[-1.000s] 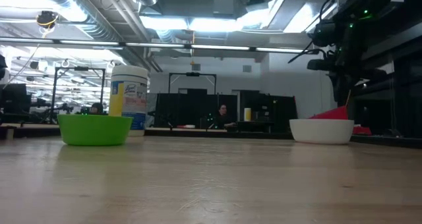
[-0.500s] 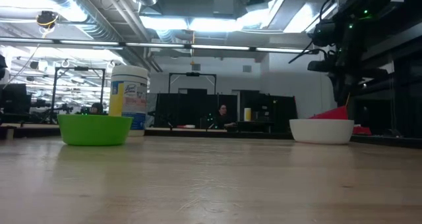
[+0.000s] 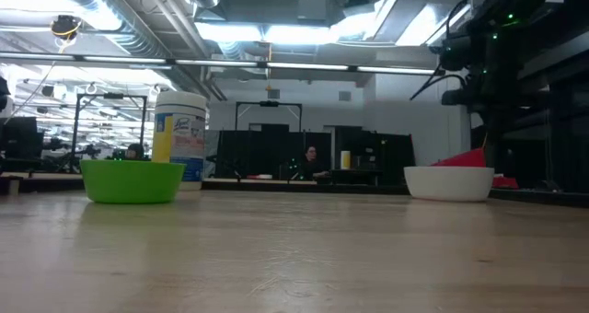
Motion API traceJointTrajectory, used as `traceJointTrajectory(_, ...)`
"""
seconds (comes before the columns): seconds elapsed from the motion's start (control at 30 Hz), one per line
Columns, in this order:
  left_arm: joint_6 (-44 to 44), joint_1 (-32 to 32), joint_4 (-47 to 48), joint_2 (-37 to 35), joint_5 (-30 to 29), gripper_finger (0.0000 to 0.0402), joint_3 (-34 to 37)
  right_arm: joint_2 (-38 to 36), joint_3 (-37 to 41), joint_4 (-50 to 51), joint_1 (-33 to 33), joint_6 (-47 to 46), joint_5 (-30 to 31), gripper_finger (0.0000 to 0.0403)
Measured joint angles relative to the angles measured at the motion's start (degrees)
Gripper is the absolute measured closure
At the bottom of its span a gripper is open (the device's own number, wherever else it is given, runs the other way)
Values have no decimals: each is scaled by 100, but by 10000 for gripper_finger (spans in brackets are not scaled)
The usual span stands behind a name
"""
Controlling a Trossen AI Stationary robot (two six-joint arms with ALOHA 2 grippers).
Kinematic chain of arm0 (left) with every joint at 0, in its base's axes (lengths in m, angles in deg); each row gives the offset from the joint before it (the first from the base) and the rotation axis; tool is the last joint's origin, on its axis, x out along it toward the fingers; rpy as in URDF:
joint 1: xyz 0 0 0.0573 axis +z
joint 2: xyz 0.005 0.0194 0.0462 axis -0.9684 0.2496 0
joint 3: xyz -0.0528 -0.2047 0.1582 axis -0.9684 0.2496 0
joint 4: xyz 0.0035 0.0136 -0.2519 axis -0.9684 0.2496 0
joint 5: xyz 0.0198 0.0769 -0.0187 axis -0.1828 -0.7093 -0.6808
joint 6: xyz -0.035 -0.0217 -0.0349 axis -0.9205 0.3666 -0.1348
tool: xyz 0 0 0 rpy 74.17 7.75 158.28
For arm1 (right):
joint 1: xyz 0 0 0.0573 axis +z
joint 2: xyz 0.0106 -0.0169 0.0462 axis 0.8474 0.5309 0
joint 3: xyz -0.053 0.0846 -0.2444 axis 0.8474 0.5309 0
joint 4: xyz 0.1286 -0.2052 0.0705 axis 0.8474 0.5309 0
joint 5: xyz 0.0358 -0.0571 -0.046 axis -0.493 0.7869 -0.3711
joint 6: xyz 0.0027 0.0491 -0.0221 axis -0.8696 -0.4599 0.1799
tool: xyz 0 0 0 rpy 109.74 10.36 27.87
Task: Nest bowls inside each other
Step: Stack the red bowl on the blue bowl, then stack the green bowl on the red bowl
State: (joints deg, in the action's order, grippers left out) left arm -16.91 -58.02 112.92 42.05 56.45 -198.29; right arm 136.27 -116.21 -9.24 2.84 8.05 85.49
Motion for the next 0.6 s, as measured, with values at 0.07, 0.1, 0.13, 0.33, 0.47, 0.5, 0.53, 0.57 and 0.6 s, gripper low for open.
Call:
traceJointTrajectory(0.07,0,74,0,0,79,245,0,3,1,-118,0,1,-145,401)
traceJointTrajectory(0.1,0,107,-1,0,136,245,0,13,0,-224,0,-1,-210,401)
traceJointTrajectory(0.13,-1,135,0,0,199,245,0,36,0,-302,0,-1,-289,401)
traceJointTrajectory(0.33,-39,215,128,0,318,245,0,494,2,-342,14,21,-774,402)
traceJointTrajectory(0.47,-90,214,315,-17,318,245,4,793,2,-636,181,3,-951,402)
traceJointTrajectory(0.5,-94,215,342,-22,318,245,4,813,4,-753,227,-31,-949,402)
traceJointTrajectory(0.53,-94,216,361,-26,314,245,4,810,-8,-834,263,-99,-945,402)
traceJointTrajectory(0.57,-95,216,374,-27,303,245,4,797,-74,-822,300,-139,-924,402)
traceJointTrajectory(0.6,-95,216,376,-34,298,245,4,770,-193,-777,323,-149,-811,402)
